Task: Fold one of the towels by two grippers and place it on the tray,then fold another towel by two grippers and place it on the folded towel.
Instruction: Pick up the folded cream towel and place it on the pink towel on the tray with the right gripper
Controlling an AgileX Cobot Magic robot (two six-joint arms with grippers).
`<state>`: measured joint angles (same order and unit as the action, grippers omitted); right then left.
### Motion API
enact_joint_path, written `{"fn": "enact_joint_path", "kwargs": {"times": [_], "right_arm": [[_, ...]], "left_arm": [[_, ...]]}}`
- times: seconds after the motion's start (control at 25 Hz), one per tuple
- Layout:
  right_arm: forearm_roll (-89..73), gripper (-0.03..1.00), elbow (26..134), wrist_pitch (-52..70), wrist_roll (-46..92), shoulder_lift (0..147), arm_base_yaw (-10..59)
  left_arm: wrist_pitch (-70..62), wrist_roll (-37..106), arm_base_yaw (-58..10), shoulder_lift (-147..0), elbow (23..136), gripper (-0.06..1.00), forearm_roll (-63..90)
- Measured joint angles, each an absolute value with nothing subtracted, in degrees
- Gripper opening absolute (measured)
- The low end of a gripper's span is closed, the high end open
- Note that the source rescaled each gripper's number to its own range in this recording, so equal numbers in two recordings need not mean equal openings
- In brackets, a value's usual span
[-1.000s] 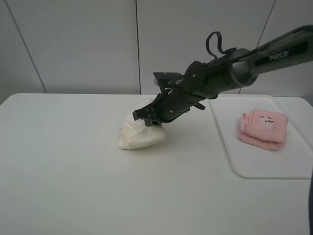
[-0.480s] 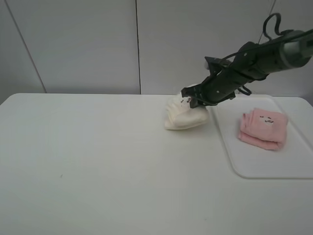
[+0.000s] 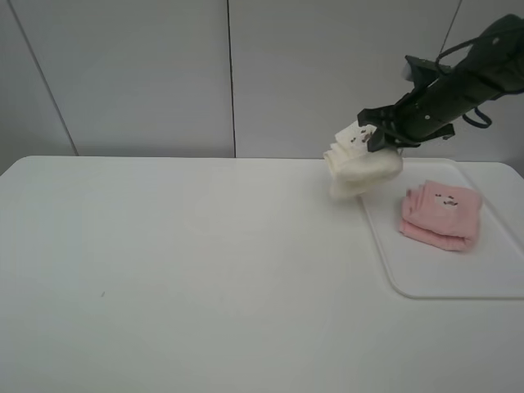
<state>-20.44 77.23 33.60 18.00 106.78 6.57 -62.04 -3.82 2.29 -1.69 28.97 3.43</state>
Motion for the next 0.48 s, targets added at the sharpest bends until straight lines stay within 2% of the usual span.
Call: {"fn": "enact_joint_path", "kwargs": {"times": [0.48], "right_arm": [[-20.1,0.06,69.4,34.8,20.2,105.1,-3.0]], "left_arm": [[-62.0,-3.8,2.3,-1.7,29.0,0.93,3.4]]}}
